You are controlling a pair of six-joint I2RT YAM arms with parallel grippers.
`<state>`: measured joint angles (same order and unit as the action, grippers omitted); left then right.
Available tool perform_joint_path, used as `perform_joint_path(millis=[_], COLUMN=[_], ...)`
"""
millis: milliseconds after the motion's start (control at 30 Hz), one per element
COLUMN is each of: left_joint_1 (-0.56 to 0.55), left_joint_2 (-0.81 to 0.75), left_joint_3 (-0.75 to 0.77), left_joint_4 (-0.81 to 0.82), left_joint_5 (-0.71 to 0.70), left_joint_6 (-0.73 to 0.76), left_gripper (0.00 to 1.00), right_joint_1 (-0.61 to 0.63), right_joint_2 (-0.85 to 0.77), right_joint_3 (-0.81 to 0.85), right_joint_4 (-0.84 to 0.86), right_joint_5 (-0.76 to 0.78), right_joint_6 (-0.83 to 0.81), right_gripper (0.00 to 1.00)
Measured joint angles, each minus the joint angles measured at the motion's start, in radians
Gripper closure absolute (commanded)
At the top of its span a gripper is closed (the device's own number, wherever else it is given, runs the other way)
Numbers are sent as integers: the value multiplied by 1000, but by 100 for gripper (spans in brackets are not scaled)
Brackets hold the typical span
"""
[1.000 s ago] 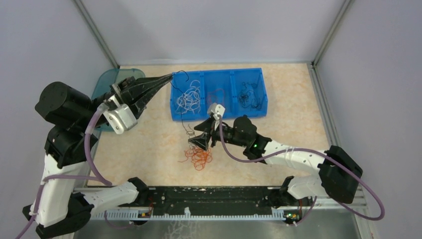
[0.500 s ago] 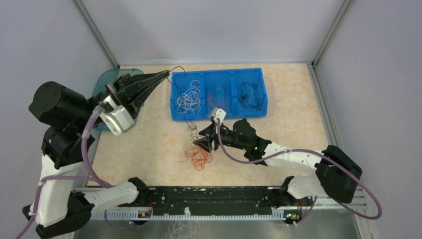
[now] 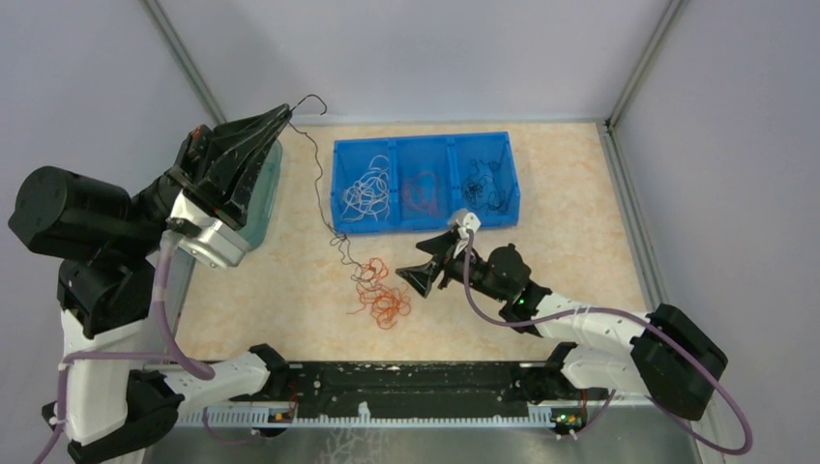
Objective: Untangle the cables
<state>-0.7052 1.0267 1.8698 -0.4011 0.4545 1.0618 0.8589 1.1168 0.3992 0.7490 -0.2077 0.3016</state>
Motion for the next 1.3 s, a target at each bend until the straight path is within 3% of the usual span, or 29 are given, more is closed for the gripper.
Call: perform_joint_path(millis=[200, 500, 633, 767, 900, 1233, 1300], left_joint_1=[0, 0, 0, 0, 0, 0, 0], left_joint_2=[-8, -8, -9, -13, -21, 51, 80], left_joint_3=[-1, -24, -21, -19, -19, 51, 88], left_joint_4=[-8, -12, -12, -12, -11, 105, 113], left_joint_5=[-25, -80, -104, -139, -186, -427, -463], left_joint_6=[63, 161, 215, 282, 357, 631, 640], left_gripper=[100, 100, 100, 100, 100, 100, 100], right_joint_1=[-1, 156, 174, 173, 172, 135, 106], right_joint_2=[45, 377, 444, 448, 433, 182, 122], right_joint_3=[1, 21, 22, 22, 19, -33, -56], right_joint_4=[8, -48, -35, -19, -5, -75, -92], right_joint_5=[-16, 23, 37, 79, 125, 257, 287], right_joint_6=[9, -21, -22, -23, -21, -39, -37], right_gripper=[13, 25, 47, 69, 84, 98, 89])
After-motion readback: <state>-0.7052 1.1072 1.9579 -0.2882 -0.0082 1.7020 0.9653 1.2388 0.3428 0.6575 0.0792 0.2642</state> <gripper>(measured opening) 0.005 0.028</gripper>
